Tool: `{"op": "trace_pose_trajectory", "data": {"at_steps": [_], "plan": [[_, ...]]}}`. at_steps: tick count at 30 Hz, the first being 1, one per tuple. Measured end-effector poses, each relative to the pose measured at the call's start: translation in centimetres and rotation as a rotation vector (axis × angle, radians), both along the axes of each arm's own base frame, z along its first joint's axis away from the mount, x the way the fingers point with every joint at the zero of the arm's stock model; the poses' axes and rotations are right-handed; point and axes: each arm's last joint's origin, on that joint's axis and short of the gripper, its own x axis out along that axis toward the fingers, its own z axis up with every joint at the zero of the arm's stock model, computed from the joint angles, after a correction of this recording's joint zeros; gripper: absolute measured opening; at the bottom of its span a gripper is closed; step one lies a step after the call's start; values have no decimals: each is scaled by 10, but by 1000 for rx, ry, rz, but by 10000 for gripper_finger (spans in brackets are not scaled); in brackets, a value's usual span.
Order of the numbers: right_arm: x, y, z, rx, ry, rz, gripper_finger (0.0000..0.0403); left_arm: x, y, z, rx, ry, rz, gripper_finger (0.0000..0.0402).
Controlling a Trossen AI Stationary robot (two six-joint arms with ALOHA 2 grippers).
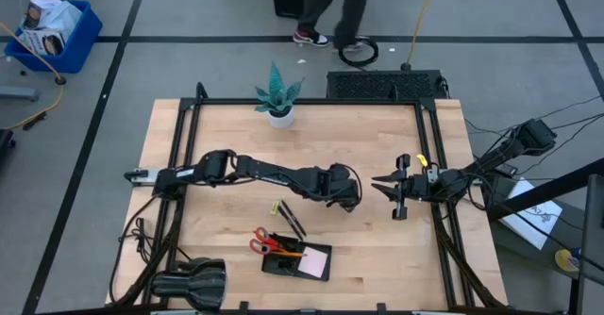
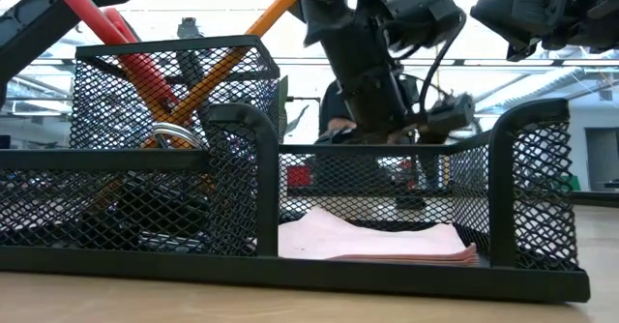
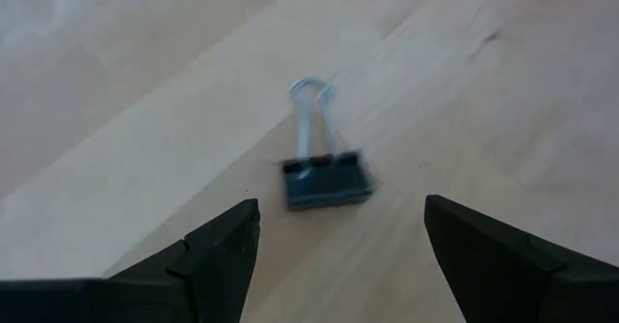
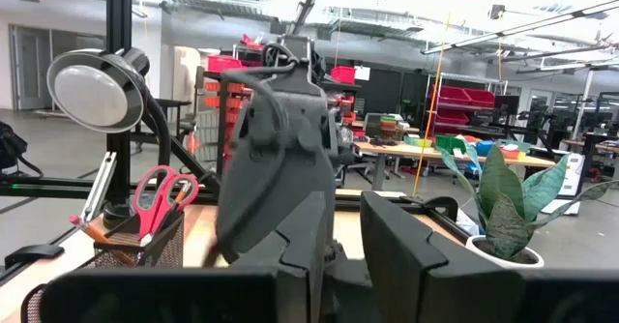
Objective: Pick and place office supplies into organizer
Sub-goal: Put the black binder clip into the black desk organizer
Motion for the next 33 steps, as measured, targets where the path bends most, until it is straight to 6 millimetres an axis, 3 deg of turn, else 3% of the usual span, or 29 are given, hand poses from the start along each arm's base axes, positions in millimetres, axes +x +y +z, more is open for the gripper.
{"op": "trace_pose_trajectory", "data": {"at_steps": [10,17,27,33], "plan": [[0,0,0,-1,0,0,64,2,3,1,1,-20,0,296],[0,0,0,-1,0,0,64,6,12,-15,-14,-14,9,296],[0,0,0,0,-1,0,64,6,13,-15,-30,-13,13,295],[0,0,0,1,-1,0,64,5,13,-15,-36,-5,24,248]]}}
